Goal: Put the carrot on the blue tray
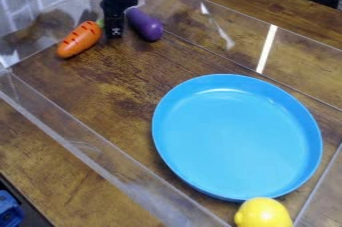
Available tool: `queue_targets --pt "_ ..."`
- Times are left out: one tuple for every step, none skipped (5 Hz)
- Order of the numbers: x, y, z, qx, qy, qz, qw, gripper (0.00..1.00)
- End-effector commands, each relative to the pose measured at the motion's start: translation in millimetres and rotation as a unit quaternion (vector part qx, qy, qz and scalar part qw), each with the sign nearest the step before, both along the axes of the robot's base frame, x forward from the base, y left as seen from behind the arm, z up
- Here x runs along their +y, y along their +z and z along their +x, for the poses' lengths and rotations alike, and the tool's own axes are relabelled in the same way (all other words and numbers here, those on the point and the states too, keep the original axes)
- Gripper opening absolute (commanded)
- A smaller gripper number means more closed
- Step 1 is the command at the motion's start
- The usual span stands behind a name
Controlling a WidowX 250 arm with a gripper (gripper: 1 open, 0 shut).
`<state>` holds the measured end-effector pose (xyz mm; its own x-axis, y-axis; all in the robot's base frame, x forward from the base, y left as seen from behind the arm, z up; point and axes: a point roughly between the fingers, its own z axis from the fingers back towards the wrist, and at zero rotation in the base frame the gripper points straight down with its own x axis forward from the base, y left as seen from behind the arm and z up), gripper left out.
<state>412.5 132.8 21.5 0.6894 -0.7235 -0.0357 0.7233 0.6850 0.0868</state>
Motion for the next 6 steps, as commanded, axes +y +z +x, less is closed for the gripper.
queue_targets --pt "-19 26.9 8.5 -0.037 -0.019 0.014 0.999 0.0" --pt "-24 37.8 3.0 -0.041 0.012 0.023 0.9988 0.0" --pt "-31 52.3 -4.7 -0.049 0.042 0.035 0.9973 0.0" --pt "-38 68.6 -12.0 -0.056 0.055 0.05 0.9956 0.0" --pt "-46 92.2 -18.6 -0.068 0.067 0.071 0.9929 0.0" --pt "-55 108.1 -21.0 -0.078 0.061 0.086 0.9914 0.0"
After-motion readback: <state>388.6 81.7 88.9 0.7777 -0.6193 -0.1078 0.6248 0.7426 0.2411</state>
